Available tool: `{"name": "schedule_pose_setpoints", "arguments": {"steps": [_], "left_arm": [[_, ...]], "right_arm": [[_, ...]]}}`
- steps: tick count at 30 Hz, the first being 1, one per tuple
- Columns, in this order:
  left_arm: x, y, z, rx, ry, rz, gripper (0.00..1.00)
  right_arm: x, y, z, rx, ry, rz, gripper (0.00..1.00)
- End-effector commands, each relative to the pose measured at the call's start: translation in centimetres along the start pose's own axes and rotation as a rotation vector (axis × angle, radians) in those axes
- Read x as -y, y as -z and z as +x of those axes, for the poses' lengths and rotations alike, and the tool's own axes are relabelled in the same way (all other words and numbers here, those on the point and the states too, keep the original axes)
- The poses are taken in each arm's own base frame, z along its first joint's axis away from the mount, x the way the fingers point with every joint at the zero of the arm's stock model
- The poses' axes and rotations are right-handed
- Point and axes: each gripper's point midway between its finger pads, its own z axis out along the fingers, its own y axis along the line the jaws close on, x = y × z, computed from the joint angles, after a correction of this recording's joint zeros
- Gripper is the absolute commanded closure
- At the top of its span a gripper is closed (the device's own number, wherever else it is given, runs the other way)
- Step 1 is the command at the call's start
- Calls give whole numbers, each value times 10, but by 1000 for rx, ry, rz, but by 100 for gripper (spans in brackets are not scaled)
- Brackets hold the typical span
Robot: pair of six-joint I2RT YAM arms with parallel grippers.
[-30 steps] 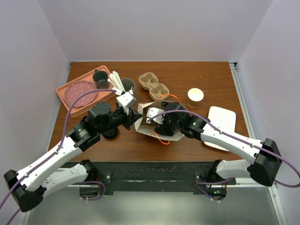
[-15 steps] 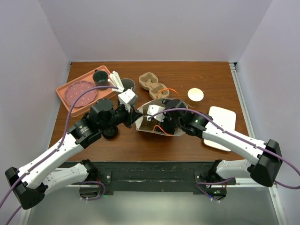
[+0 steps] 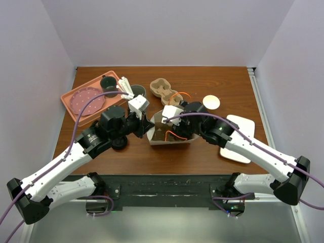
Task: Pack the takeout coffee
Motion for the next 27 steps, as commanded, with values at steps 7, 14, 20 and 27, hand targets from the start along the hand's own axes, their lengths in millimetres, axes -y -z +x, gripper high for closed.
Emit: {"name": "schedule_pose_setpoints", "arguments": {"steps": [7, 14, 20, 27], "left_arm": [[-2, 5, -30, 77, 94, -51, 73], [-6, 3, -37, 112, 129, -78, 60], [-19, 6, -46, 162, 110, -148, 45], [-19, 11, -64, 218, 30, -146, 35]], "right_arm": [[37, 40, -60, 171, -180, 59, 1], [58, 42, -58, 122, -233, 157, 1], [75, 42, -70, 157, -291, 234, 1], [89, 29, -73, 103, -357, 308, 11]]}}
